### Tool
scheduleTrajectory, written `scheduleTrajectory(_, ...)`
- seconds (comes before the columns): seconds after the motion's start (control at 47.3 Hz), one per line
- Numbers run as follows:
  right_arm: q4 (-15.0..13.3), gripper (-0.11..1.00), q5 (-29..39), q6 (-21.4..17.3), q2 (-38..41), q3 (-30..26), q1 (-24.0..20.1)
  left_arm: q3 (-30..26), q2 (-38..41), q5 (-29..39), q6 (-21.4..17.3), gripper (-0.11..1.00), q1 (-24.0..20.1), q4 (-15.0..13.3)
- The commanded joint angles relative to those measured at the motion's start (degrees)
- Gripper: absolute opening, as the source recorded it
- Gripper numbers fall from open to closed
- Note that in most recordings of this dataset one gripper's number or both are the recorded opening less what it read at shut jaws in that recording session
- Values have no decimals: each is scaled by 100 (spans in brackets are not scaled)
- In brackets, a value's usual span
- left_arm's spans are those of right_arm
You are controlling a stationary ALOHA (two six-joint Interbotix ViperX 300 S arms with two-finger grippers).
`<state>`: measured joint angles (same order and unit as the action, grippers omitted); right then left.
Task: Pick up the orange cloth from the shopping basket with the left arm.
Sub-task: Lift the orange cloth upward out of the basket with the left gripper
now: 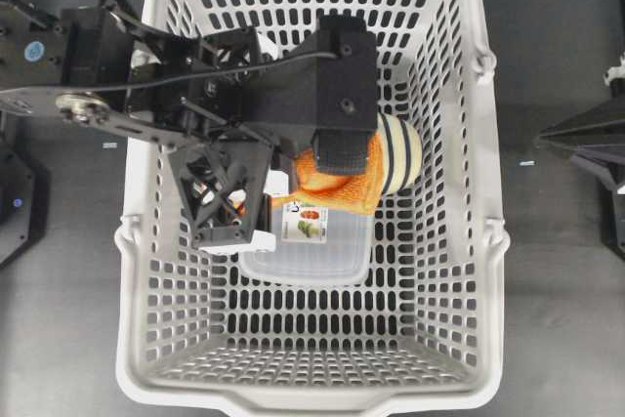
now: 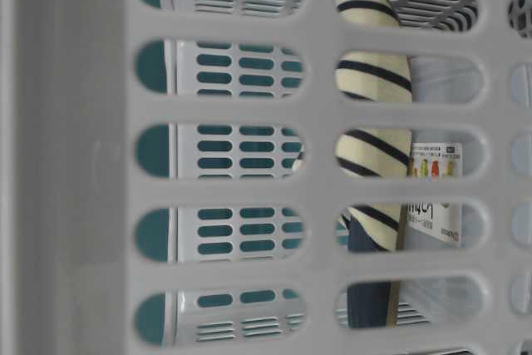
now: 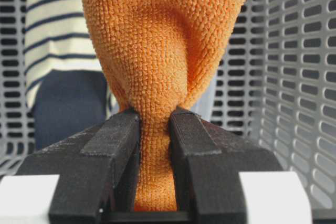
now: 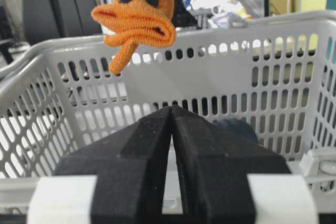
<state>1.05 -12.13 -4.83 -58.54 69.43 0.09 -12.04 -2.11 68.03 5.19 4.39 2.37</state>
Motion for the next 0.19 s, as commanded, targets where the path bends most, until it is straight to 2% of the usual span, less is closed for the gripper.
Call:
scheduleTrajectory(0.0, 18, -1, -26, -9, 0, -26, 9, -141, -105, -18, 9, 15, -18, 18)
scheduleTrajectory(0.169, 18, -1, -26, 0, -132, -18, 9, -132, -88, -18, 9, 15, -18, 18)
